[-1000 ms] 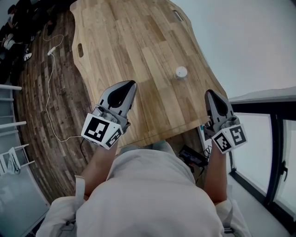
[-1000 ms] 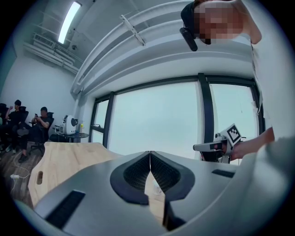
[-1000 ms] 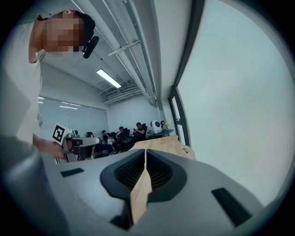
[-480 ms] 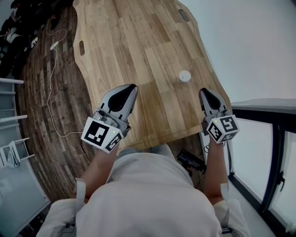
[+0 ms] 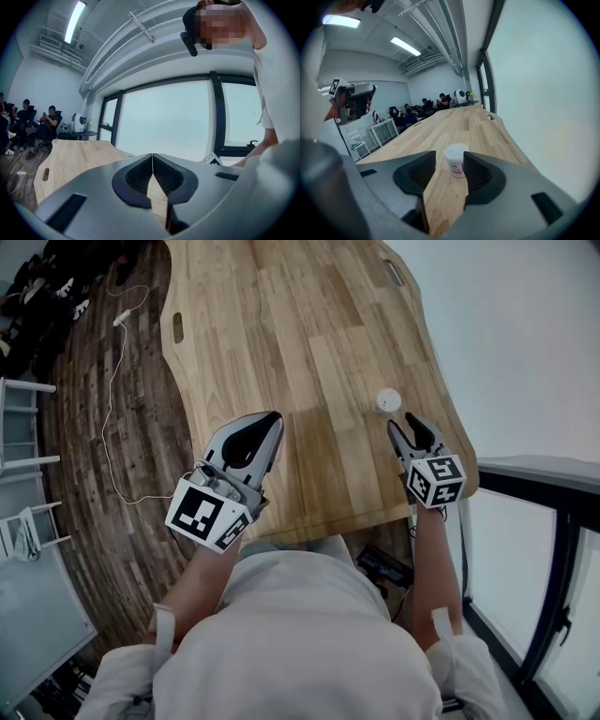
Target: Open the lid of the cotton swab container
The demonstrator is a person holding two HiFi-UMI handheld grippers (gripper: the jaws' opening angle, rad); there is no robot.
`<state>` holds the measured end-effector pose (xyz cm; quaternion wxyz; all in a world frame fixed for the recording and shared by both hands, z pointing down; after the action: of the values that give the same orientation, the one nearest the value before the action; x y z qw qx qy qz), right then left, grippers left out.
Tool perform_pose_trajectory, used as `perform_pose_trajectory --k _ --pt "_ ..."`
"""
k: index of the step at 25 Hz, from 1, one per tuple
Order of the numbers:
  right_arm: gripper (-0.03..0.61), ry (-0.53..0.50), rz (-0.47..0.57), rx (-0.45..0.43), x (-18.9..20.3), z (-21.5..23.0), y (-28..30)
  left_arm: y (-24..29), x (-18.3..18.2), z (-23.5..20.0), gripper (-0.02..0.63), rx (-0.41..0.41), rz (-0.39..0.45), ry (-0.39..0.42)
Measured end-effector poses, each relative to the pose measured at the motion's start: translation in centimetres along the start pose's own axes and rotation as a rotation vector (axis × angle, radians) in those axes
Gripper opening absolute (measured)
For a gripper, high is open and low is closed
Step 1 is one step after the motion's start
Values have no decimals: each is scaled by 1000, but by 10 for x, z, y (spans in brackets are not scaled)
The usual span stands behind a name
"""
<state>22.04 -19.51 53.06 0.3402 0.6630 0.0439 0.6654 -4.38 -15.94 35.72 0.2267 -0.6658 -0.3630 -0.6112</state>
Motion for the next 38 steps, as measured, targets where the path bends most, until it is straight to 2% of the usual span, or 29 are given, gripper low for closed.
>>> perform_pose_trajectory --k 7,11,21,31,38 --pt "252 -54 -74 84 21 10 33 -8 3 -2 12 -27 -9 -2" --pt "262 -109 -130 61 34 5 49 -14 4 -4 13 -43 -15 -4" --pt "262 -221 -198 17 47 7 76 -20 8 -4 12 -65 -25 -3" --pt "261 -327 -178 -12 50 13 82 -26 11 -7 13 -87 -38 -4" --pt "239 -307 -151 -13 48 10 82 -26 14 -7 12 -86 -37 -6"
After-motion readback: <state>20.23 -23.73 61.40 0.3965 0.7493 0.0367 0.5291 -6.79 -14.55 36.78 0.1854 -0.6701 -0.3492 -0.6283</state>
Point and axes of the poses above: the fingertips, and each gripper's own axes: y forward along the fingers, z to its right, x out of its underside, the point moved 4 cm from there along -y, backward along the fingers, and after that the axes turned 8 degrees about x, right-handed, at the moved point
